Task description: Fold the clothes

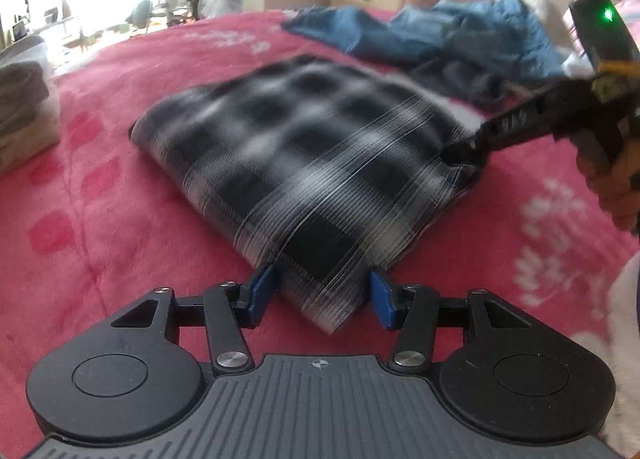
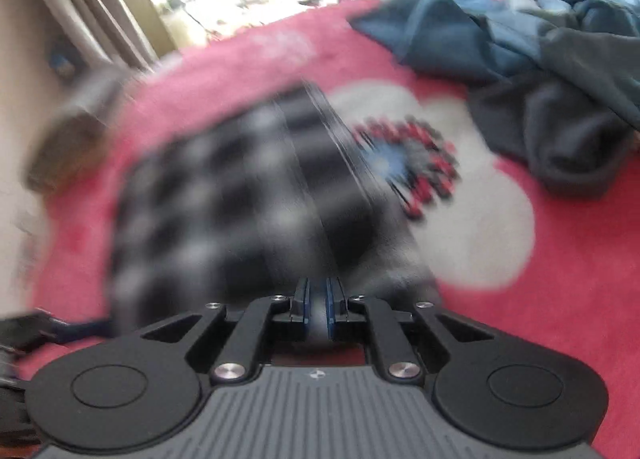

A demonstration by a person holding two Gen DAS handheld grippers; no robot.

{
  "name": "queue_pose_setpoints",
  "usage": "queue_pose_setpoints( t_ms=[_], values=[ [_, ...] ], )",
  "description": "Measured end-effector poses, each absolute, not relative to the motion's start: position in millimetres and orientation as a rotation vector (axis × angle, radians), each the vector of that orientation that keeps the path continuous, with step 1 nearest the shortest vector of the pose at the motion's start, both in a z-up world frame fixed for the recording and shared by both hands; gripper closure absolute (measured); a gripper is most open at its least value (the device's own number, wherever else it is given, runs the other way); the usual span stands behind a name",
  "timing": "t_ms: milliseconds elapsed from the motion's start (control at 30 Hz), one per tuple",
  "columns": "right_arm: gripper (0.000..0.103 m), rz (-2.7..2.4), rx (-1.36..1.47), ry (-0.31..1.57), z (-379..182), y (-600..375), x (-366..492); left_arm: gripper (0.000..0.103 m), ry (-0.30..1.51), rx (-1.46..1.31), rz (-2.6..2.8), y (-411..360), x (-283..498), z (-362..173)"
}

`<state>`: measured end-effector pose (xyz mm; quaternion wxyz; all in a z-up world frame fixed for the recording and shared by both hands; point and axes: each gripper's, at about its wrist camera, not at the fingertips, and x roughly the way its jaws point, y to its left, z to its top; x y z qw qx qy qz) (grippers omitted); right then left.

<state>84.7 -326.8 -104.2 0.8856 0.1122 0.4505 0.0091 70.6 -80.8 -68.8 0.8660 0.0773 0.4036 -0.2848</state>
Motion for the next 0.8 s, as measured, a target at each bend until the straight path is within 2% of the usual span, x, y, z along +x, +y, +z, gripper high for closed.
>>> queue_pose_setpoints(
  t_ms=[333, 567, 800],
  values=[
    [0.093, -0.009, 0.19, 0.708, -73, -325, 55, 0.052, 0.782, 0.139, -0.58, -61, 35, -33],
    [0.092, -0.031, 0.272, 0.689, -82, -336, 63, 0.049, 0.702, 0.178, -0.588, -77, 42, -10],
    [0.092, -0.032, 0.263, 0.664, -87, -338, 66, 0.049, 0.723, 0.157, -0.535, -103, 71, -34]
  ],
)
